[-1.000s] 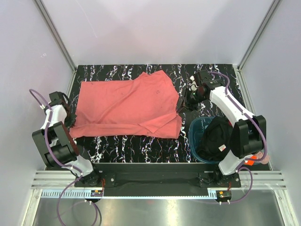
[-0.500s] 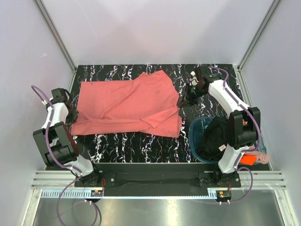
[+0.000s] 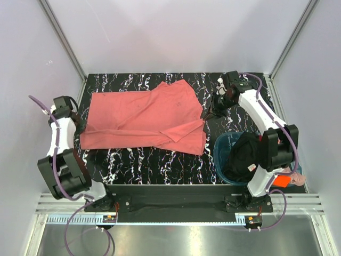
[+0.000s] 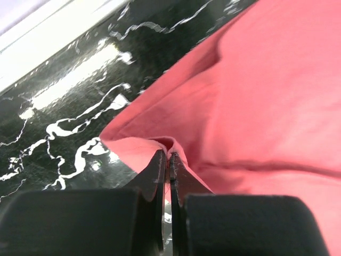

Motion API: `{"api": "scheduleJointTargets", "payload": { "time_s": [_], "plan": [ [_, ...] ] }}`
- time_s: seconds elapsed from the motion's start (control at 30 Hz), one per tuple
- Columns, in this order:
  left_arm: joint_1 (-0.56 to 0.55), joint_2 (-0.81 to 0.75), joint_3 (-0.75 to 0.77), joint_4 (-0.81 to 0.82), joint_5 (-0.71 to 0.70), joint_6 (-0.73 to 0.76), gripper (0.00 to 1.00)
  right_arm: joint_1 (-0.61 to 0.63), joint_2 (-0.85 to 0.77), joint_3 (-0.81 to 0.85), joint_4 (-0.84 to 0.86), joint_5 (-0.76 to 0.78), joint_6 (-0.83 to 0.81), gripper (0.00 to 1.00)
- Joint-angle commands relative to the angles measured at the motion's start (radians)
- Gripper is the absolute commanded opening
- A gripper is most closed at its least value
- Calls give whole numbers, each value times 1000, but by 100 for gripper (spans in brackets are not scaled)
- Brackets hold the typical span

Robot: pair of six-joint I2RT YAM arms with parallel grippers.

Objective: Fold and stack the t-shirts
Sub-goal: Fold the tshirt

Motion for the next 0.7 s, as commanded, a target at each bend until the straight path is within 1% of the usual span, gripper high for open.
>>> {"api": "scheduleJointTargets", "payload": {
  "time_s": [0.0, 0.1, 0.17, 0.2, 0.23, 0.3, 0.33, 0.37, 0.4, 0.43, 0.47, 0.5, 0.53, 0.57, 0.63, 0.67],
  "plan": [
    [-3, -111, 83, 14, 44, -8, 0, -9, -98, 71, -35, 32, -7, 0],
    [-6, -171, 157, 28, 90, -28, 0, -9, -120, 227, -39, 93, 21, 0],
    [-6, -196, 215, 44, 138, -60, 0, -13, -124, 297, -19, 142, 54, 0],
    [-8, -217, 232, 66, 154, -75, 0, -16, -121, 377, -3, 158, 62, 0],
    [-8, -228, 269, 83, 193, -104, 0, -27, -111, 422, 1, 179, 82, 0],
    [-8, -240, 315, 127, 225, -131, 0, -38, -92, 519, 24, 210, 94, 0],
    [-8, -243, 347, 138, 236, -144, 0, -44, -66, 630, 26, 230, 94, 0],
    [-8, -248, 394, 156, 271, -169, 0, -54, -54, 692, 26, 270, 90, 0],
    [-6, -249, 421, 211, 296, -177, 0, -59, -39, 811, 40, 288, 84, 0],
    [-8, -256, 441, 250, 347, -192, 0, -65, -19, 862, 49, 313, 73, 0],
    [-8, -260, 464, 359, 383, -197, 0, -79, -17, 904, 102, 339, 70, 0],
    [-8, -265, 468, 427, 423, -204, 2, -85, -23, 954, 144, 345, 64, 0],
    [-8, -265, 479, 481, 487, -218, 4, -88, -34, 966, 186, 354, 42, 0],
    [-6, -256, 531, 539, 512, -223, 4, -88, -47, 969, 292, 373, 26, 0],
    [-6, -233, 603, 552, 582, -224, 2, -90, -102, 941, 400, 397, -16, 0],
    [-5, -204, 635, 545, 610, -229, 1, -90, -119, 923, 491, 413, -28, 0]
  ]
}}
